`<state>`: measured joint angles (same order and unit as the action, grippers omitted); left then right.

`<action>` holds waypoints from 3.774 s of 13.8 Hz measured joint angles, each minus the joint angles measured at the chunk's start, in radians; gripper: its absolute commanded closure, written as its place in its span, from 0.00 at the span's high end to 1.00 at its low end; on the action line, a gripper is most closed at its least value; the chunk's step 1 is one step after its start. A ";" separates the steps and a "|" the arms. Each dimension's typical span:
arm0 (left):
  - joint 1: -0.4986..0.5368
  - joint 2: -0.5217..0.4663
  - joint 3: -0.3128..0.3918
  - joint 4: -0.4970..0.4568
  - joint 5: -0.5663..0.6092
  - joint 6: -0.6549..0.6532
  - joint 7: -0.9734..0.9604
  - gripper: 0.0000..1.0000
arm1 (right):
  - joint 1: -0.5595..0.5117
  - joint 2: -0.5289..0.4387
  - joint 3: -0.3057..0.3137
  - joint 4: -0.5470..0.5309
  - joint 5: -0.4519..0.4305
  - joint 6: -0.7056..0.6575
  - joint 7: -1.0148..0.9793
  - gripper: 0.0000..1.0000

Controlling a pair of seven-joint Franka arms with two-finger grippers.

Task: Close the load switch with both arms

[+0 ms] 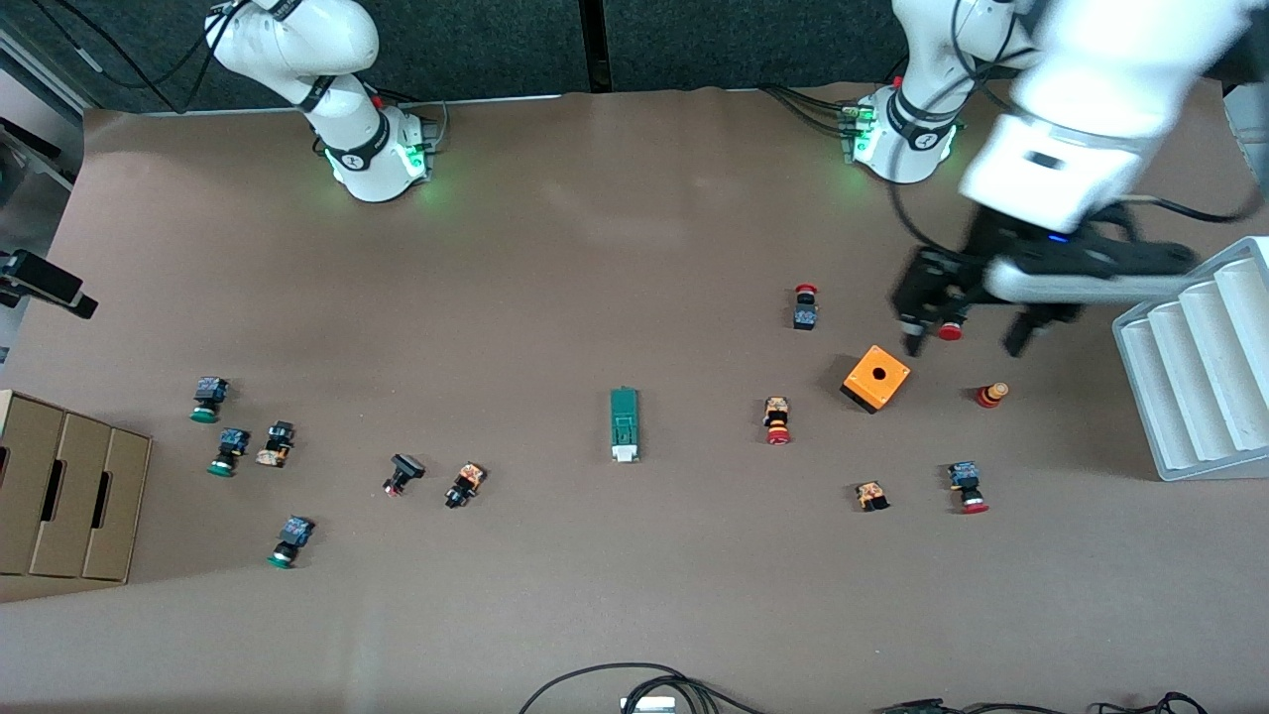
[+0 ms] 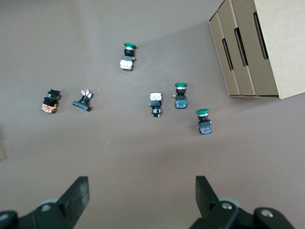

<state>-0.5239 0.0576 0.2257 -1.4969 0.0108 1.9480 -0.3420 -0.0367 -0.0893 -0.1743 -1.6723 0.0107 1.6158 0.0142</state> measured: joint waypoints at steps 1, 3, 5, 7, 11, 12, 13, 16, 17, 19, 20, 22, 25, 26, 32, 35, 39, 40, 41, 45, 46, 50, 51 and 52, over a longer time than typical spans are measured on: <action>0.040 0.000 -0.007 -0.001 -0.021 -0.003 0.024 1.00 | 0.000 0.000 -0.006 0.000 0.000 0.000 0.000 0.99; 0.109 0.003 -0.024 -0.006 -0.028 -0.024 0.069 1.00 | 0.000 0.000 -0.018 0.000 0.000 0.000 0.000 0.99; 0.180 0.008 -0.043 -0.009 -0.034 -0.054 0.114 1.00 | 0.000 -0.001 -0.021 0.001 0.000 0.000 0.000 0.99; 0.229 0.009 -0.047 -0.009 -0.036 -0.089 0.130 1.00 | 0.000 -0.001 -0.021 0.002 0.000 -0.001 0.000 0.99; 0.348 0.009 -0.049 -0.009 -0.036 -0.198 0.138 1.00 | 0.000 -0.001 -0.020 0.002 0.000 -0.001 0.000 0.99; 0.372 0.009 -0.049 -0.009 -0.036 -0.213 0.141 1.00 | 0.000 -0.001 -0.020 0.002 0.000 -0.001 0.000 0.99; 0.392 0.009 -0.049 -0.009 -0.037 -0.219 0.146 1.00 | 0.000 -0.001 -0.020 0.002 0.000 -0.001 0.000 0.99; 0.418 0.010 -0.050 -0.009 -0.039 -0.220 0.199 1.00 | 0.000 -0.001 -0.020 0.002 0.000 -0.002 0.000 0.99; 0.419 0.012 -0.057 -0.008 -0.040 -0.217 0.207 1.00 | 0.000 -0.001 -0.020 0.002 0.000 -0.003 0.000 0.99; 0.419 0.023 -0.093 0.004 -0.040 -0.215 0.211 1.00 | 0.000 -0.001 -0.020 0.002 0.000 -0.004 0.000 0.99; 0.420 0.029 -0.118 0.013 -0.040 -0.215 0.210 1.00 | 0.000 -0.001 -0.020 0.002 0.000 -0.005 0.000 0.99; 0.428 0.033 -0.173 0.024 -0.040 -0.225 0.206 1.00 | 0.000 -0.001 -0.019 0.002 0.000 -0.005 0.000 0.99; 0.430 0.028 -0.233 0.043 -0.049 -0.274 0.119 1.00 | 0.000 -0.001 -0.019 0.002 0.000 -0.005 0.000 0.99; 0.430 0.028 -0.240 0.047 -0.064 -0.277 0.095 1.00 | 0.000 -0.001 -0.019 0.002 0.000 -0.006 0.000 0.99; 0.493 0.042 -0.164 0.049 -0.084 -0.283 0.235 1.00 | 0.000 -0.001 -0.021 0.002 0.000 -0.023 0.000 0.99; 0.501 0.041 -0.158 0.051 -0.076 -0.324 0.260 1.00 | 0.000 -0.001 -0.021 0.002 0.000 -0.043 0.000 0.99; 0.489 0.041 -0.165 0.051 -0.041 -0.361 0.260 1.00 | 0.000 -0.001 -0.021 0.002 0.000 -0.045 0.000 0.99; 0.489 0.041 -0.166 0.051 -0.039 -0.373 0.260 1.00 | 0.000 -0.001 -0.020 0.002 0.000 -0.048 0.000 0.99; 0.489 0.042 -0.166 0.051 -0.038 -0.385 0.260 1.00 | 0.001 -0.001 -0.019 0.002 0.000 -0.058 0.000 0.99; 0.491 0.042 -0.166 0.051 -0.037 -0.402 0.260 1.00 | 0.003 0.000 -0.013 0.002 0.000 -0.075 0.000 0.99; 0.491 0.042 -0.166 0.051 -0.037 -0.403 0.260 1.00 | 0.003 0.000 -0.013 0.002 0.000 -0.075 0.000 0.99; 0.492 0.042 -0.165 0.051 -0.038 -0.403 0.259 1.00 | 0.003 0.000 -0.013 0.002 0.000 -0.075 0.000 0.99; 0.492 0.042 -0.165 0.051 -0.038 -0.403 0.259 1.00 | 0.003 0.000 -0.013 0.002 0.000 -0.075 0.000 0.99; 0.492 0.042 -0.165 0.051 -0.038 -0.403 0.259 1.00 | 0.003 0.000 -0.013 0.002 0.000 -0.075 0.000 0.99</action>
<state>-0.0322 0.0997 0.0610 -1.4462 -0.0269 1.5450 -0.0826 -0.0339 -0.0889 -0.1870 -1.6703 0.0107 1.5409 0.0141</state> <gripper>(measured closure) 0.000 0.004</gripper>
